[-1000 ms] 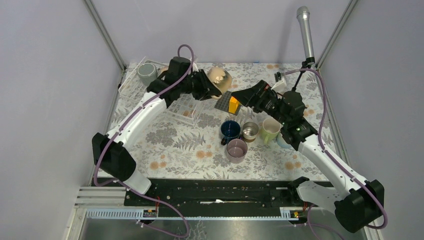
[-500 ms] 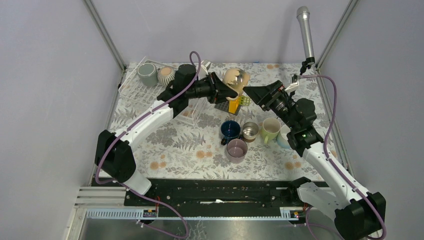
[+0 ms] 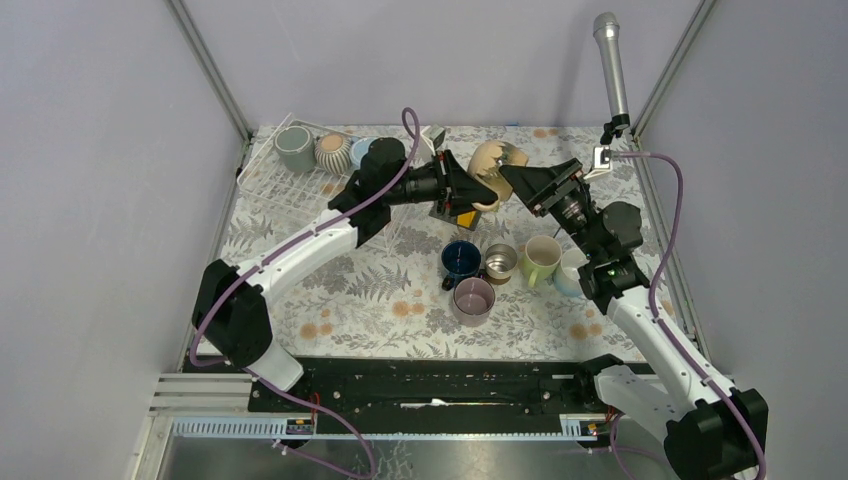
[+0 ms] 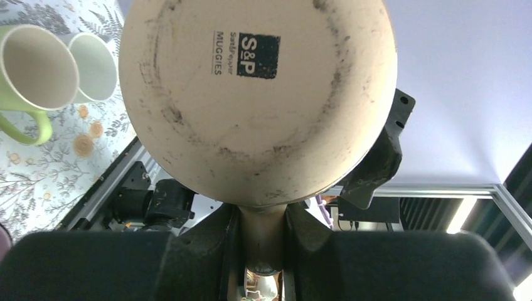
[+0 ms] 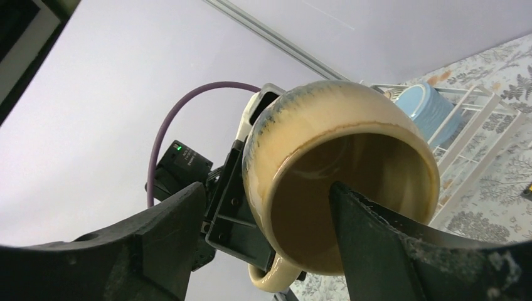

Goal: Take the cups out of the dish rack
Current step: Place the cup at the center of the board.

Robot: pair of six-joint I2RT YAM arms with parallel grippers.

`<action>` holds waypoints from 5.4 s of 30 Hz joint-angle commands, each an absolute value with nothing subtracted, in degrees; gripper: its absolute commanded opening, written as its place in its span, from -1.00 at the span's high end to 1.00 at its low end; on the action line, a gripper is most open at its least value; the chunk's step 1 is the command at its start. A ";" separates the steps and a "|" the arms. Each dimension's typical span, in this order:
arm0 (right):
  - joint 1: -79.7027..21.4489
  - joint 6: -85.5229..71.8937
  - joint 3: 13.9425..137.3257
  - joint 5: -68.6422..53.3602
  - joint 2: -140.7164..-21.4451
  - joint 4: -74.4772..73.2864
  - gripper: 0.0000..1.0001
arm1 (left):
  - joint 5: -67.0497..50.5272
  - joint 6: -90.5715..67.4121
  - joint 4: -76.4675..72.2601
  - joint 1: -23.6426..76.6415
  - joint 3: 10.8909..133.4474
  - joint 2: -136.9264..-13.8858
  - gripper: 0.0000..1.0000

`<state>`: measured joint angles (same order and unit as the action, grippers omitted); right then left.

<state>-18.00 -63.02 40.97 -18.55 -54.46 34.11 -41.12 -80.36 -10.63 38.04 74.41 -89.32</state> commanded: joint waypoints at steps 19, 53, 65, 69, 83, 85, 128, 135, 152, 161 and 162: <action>-16.25 -73.81 39.83 -22.99 -55.79 49.22 0.46 | -42.49 -86.44 -32.07 41.54 71.35 -89.64 1.00; -16.22 -44.28 64.49 -15.35 -55.05 -21.63 1.00 | -26.60 -51.82 12.46 37.57 79.14 -80.86 -0.97; -23.52 -40.18 59.92 -9.46 -54.00 -37.80 1.00 | -26.72 -48.79 13.80 35.46 79.42 -80.50 -0.97; -28.69 -40.88 57.52 -6.10 -54.90 -38.76 1.00 | -26.78 -48.58 13.95 34.93 79.10 -80.05 -0.97; -32.01 -41.71 45.41 -4.75 -56.87 -31.38 1.00 | -25.83 -47.81 15.72 34.19 79.70 -79.92 -0.97; -32.02 -41.67 44.64 -4.17 -57.22 -30.60 1.00 | -25.84 -47.81 15.84 34.19 79.84 -80.20 -0.97; -32.01 -44.65 39.97 1.07 -69.24 -17.67 0.60 | -27.06 -46.67 16.91 34.01 82.16 -83.32 -0.98; -31.99 -45.43 39.90 0.70 -69.22 -17.71 0.53 | -27.33 -46.45 16.93 33.80 81.85 -82.97 -0.98; -32.04 -46.69 43.98 1.76 -66.96 -24.47 0.26 | -29.00 -45.35 17.29 32.10 80.69 -81.91 -0.98; -32.06 -45.34 46.79 3.23 -61.71 -31.41 -0.09 | -27.74 -43.52 20.00 31.20 82.82 -81.67 -0.97; -32.02 -45.05 47.21 3.44 -61.00 -32.11 -0.16 | -27.48 -43.18 20.56 30.94 83.14 -81.49 -0.97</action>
<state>-31.66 -46.04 44.01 0.97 -64.16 -27.83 -28.05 -45.47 20.05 31.90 79.61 -83.37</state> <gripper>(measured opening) 0.531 0.987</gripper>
